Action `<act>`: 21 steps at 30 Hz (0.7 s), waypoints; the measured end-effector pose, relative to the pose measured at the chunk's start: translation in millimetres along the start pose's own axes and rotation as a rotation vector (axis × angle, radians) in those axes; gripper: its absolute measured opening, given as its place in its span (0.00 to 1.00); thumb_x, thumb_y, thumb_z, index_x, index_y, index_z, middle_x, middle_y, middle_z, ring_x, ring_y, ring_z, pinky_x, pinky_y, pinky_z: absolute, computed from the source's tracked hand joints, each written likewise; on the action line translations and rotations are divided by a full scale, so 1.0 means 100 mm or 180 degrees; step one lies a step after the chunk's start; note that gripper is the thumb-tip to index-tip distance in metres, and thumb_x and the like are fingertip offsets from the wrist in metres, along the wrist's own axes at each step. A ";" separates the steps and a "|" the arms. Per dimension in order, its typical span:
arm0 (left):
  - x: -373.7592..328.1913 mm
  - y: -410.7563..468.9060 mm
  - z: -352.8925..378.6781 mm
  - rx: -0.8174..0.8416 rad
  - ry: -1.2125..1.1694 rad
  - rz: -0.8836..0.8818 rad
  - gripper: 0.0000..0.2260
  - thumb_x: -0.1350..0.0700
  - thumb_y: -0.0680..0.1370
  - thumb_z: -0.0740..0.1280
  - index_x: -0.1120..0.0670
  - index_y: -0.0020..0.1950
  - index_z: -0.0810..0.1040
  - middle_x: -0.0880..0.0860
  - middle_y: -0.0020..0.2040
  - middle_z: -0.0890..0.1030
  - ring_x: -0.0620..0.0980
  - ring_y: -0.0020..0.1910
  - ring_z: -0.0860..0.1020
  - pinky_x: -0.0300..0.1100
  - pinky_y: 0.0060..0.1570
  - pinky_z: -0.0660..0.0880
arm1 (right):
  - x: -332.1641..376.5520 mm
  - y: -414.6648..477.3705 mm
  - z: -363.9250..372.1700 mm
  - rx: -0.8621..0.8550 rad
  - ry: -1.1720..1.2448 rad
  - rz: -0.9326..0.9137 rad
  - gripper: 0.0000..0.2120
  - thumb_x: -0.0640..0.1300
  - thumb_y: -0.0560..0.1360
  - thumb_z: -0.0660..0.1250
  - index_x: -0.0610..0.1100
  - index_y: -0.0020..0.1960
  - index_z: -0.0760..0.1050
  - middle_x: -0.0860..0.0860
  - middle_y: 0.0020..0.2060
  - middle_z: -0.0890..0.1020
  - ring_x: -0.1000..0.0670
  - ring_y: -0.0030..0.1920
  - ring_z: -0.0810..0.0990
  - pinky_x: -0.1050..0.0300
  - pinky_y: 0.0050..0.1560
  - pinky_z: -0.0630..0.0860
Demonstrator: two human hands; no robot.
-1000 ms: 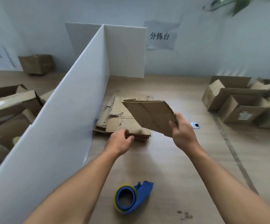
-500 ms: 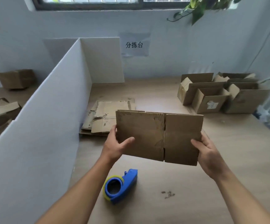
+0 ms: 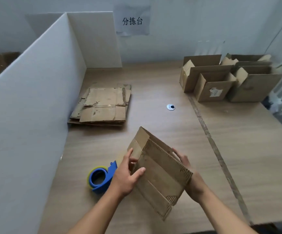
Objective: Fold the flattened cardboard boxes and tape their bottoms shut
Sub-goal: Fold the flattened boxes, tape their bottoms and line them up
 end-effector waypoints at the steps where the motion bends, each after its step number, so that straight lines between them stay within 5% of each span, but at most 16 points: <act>1: 0.05 -0.03 0.03 0.0021 0.0072 -0.0065 0.38 0.42 0.72 0.72 0.44 0.78 0.59 0.42 0.61 0.75 0.38 0.57 0.75 0.24 0.52 0.68 | -0.03 0.00 -0.04 -0.0034 0.0190 0.0081 0.21 0.58 0.83 0.51 0.52 0.72 0.68 0.55 0.62 0.82 0.52 0.64 0.79 0.59 0.53 0.80; 4: 0.13 -0.05 0.06 0.0122 0.0274 -0.0147 0.38 0.38 0.72 0.71 0.48 0.78 0.63 0.48 0.69 0.72 0.42 0.67 0.71 0.30 0.64 0.67 | -0.02 -0.02 -0.11 0.0221 0.0667 0.0292 0.27 0.66 0.78 0.54 0.57 0.73 0.65 0.47 0.64 0.80 0.45 0.63 0.80 0.51 0.52 0.81; 6: 0.12 -0.03 0.08 0.0279 0.0512 -0.0097 0.41 0.32 0.69 0.67 0.48 0.77 0.64 0.47 0.71 0.71 0.43 0.70 0.68 0.36 0.68 0.65 | 0.00 0.04 -0.12 0.0330 0.0445 0.0443 0.20 0.48 0.80 0.61 0.58 0.72 0.65 0.43 0.63 0.80 0.44 0.59 0.82 0.51 0.51 0.81; 8: 0.07 0.00 0.12 0.0328 0.0560 -0.0062 0.39 0.35 0.71 0.70 0.48 0.78 0.62 0.46 0.70 0.70 0.42 0.69 0.68 0.37 0.68 0.65 | -0.04 0.13 -0.12 0.0292 -0.0120 0.0512 0.30 0.31 0.79 0.63 0.57 0.73 0.65 0.44 0.62 0.78 0.47 0.53 0.83 0.52 0.48 0.79; 10: 0.01 0.04 0.14 0.0304 0.0445 -0.0096 0.38 0.41 0.74 0.72 0.46 0.79 0.58 0.45 0.69 0.70 0.43 0.67 0.69 0.37 0.64 0.67 | -0.04 0.18 -0.07 0.0263 -0.0533 0.0515 0.34 0.25 0.76 0.58 0.54 0.74 0.66 0.47 0.61 0.79 0.49 0.48 0.83 0.52 0.43 0.77; 14: -0.06 0.11 0.17 0.0368 0.0389 -0.0133 0.40 0.38 0.73 0.71 0.44 0.80 0.56 0.47 0.69 0.70 0.44 0.67 0.70 0.40 0.64 0.68 | 0.01 0.21 -0.03 0.0090 -0.1123 0.0045 0.28 0.27 0.76 0.60 0.53 0.67 0.74 0.50 0.60 0.82 0.53 0.54 0.83 0.54 0.53 0.81; 17: -0.13 0.20 0.14 0.0101 0.0493 -0.0062 0.44 0.30 0.67 0.66 0.47 0.79 0.60 0.49 0.72 0.68 0.45 0.70 0.68 0.47 0.70 0.67 | 0.17 0.20 -0.08 0.0002 -0.1960 -0.0663 0.34 0.28 0.71 0.57 0.57 0.68 0.73 0.60 0.62 0.80 0.60 0.61 0.79 0.60 0.64 0.74; 21: -0.35 0.37 0.05 -0.0212 0.0005 -0.0129 0.48 0.29 0.63 0.67 0.50 0.78 0.63 0.51 0.73 0.69 0.48 0.71 0.69 0.52 0.71 0.67 | 0.35 0.12 -0.16 0.0062 -0.3062 -0.1173 0.34 0.31 0.69 0.58 0.53 0.71 0.73 0.61 0.60 0.78 0.64 0.55 0.77 0.78 0.57 0.66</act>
Point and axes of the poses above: each hand's wrist, its own y-axis towards the middle knuckle, its own z-axis out of the palm, x = y × z, the point moved 2 cm from there along y, towards the middle knuckle
